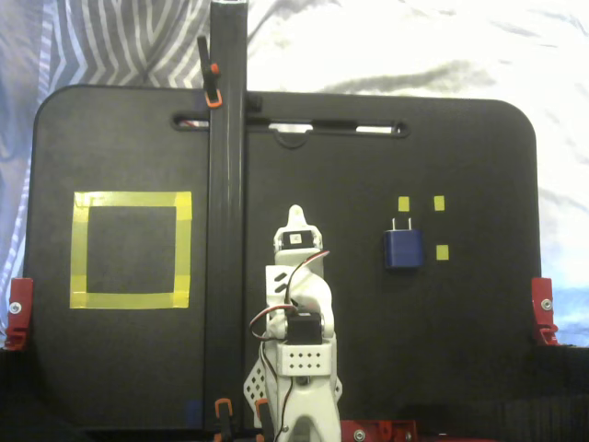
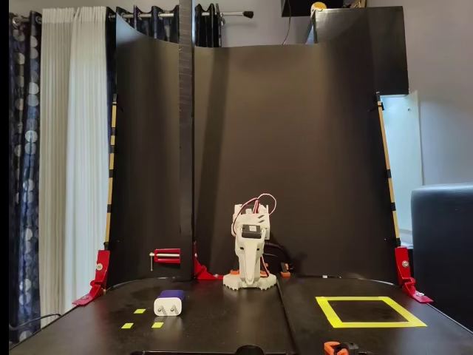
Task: Grasp a block and put it in the designated area.
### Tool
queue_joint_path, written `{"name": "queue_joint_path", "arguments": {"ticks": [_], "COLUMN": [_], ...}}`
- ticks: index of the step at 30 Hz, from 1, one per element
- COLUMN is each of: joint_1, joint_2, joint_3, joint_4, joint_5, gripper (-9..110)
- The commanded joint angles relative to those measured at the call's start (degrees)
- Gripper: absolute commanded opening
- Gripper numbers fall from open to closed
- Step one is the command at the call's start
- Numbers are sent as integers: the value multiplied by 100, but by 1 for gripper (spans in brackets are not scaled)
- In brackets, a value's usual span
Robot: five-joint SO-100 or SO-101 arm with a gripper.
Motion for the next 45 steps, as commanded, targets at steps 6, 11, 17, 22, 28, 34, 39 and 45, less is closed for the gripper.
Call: {"name": "queue_joint_path", "arguments": {"ticks": [6, 11, 17, 22, 28, 34, 39, 45], "joint_1": [0, -62, -123, 79, 545, 729, 835, 949], "joint_2": [44, 44, 44, -281, -1380, -2628, -3437, -4359], "joint_3": [44, 44, 44, -237, -1485, -2804, -3735, -4597], "joint_4": [18, 18, 26, -35, -62, -26, 229, 439], "joint_5": [9, -9, -9, -35, -686, -1521, -2417, -3683], "gripper": [0, 0, 0, 0, 0, 0, 0, 0]}}
